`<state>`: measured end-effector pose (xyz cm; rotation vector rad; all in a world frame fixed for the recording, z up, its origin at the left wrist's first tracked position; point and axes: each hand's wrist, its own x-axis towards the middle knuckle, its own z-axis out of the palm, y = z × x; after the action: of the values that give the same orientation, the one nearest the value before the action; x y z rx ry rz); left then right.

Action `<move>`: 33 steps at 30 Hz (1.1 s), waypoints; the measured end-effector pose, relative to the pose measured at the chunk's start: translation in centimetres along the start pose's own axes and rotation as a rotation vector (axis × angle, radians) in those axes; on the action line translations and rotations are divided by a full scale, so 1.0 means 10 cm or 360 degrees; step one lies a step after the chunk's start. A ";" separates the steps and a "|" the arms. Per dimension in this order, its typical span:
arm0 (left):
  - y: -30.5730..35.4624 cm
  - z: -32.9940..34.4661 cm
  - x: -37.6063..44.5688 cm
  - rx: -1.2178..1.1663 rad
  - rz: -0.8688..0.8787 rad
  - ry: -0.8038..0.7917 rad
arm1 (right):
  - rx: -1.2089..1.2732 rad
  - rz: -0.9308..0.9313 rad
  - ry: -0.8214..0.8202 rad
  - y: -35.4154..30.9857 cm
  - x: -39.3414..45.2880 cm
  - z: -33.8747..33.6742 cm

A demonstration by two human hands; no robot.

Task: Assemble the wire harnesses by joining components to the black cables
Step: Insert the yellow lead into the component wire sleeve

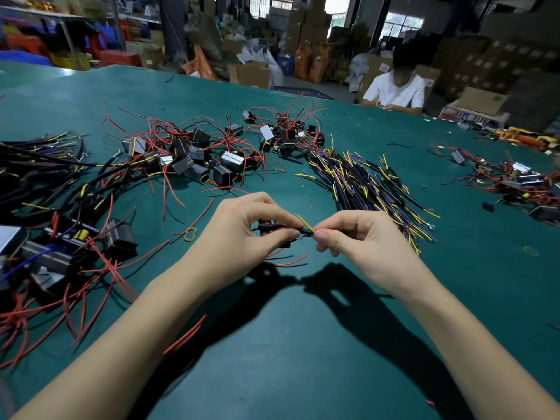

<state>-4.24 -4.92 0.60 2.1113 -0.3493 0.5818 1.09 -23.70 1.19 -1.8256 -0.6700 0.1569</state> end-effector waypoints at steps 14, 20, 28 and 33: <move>0.00 0.07 -0.01 -0.0276 -0.0293 0.0152 | -0.0318 -0.0008 -0.0006 0.06 -0.01 -0.23; 0.02 0.04 0.00 -0.0326 -0.0299 0.0133 | -0.0301 -0.0106 0.0046 0.08 0.00 -0.18; 0.00 0.02 0.00 0.0023 -0.0201 0.0115 | -0.0176 -0.0031 0.0083 0.09 0.02 -0.15; 0.00 -0.12 0.00 0.0507 -0.0010 0.0117 | -0.0223 0.0068 0.0134 0.15 0.01 -0.17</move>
<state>-4.60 -3.93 1.15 2.3854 -0.2190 0.7498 2.50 -25.39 0.47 -1.9705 -0.5959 0.0623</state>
